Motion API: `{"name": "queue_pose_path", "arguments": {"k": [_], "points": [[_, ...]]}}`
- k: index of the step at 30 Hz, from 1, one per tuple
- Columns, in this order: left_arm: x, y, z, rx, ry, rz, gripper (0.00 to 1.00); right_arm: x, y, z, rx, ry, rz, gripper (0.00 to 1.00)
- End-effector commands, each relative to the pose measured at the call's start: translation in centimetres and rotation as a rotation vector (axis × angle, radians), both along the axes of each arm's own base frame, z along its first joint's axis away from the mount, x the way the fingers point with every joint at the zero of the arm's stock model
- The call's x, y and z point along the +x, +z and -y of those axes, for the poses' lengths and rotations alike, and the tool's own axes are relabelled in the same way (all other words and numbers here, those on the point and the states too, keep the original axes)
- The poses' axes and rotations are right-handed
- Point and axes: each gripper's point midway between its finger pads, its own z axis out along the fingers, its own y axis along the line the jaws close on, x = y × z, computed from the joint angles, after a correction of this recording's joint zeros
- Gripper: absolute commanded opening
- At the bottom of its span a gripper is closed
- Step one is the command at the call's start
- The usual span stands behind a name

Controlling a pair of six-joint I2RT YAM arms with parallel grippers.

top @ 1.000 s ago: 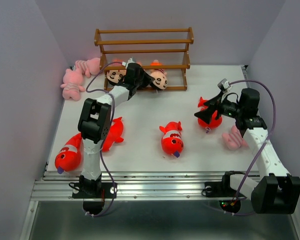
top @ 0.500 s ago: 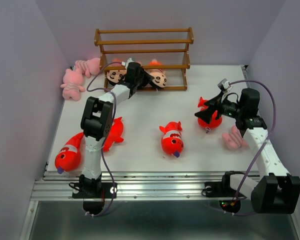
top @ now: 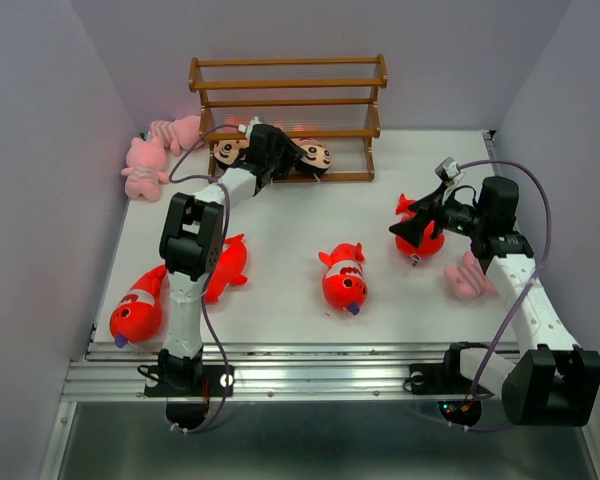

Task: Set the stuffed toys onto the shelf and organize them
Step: Place the stuffed toy onto shelf

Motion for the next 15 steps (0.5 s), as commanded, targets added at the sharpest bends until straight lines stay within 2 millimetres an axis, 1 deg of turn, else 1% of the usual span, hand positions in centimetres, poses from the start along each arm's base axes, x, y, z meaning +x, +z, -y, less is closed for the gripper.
{"name": "queue_pose_path", "arguments": {"k": [1,4,5,6,9,10,11,15], "points": [[0.4,4.5,-0.2,-0.008,-0.015,0.091,0.56,0.4,0.2,0.3,-0.014,-0.010,0.036,1.00],[0.1,5.7,-0.4,0.002,-0.026,0.119,0.59,0.4,0.2,0.3,-0.015,-0.009,0.037,1.00],[0.0,5.6,-0.3,0.002,-0.029,0.118,0.59,0.4,0.1,0.3,-0.015,-0.009,0.035,1.00],[0.0,6.1,-0.4,0.006,-0.031,0.129,0.61,0.5,0.2,0.3,-0.015,-0.009,0.037,1.00],[-0.5,7.1,-0.4,0.009,-0.051,0.152,0.62,0.5,0.1,0.3,-0.016,-0.010,0.035,1.00],[-0.7,6.9,-0.4,0.012,-0.057,0.149,0.62,0.5,0.1,0.3,-0.017,-0.010,0.036,1.00],[-0.9,7.6,-0.4,0.010,-0.061,0.164,0.62,0.5,0.2,0.3,-0.017,-0.010,0.038,1.00],[-1.9,8.6,-0.6,0.021,-0.082,0.191,0.62,0.5,0.0,0.3,-0.017,-0.010,0.033,1.00]]}}
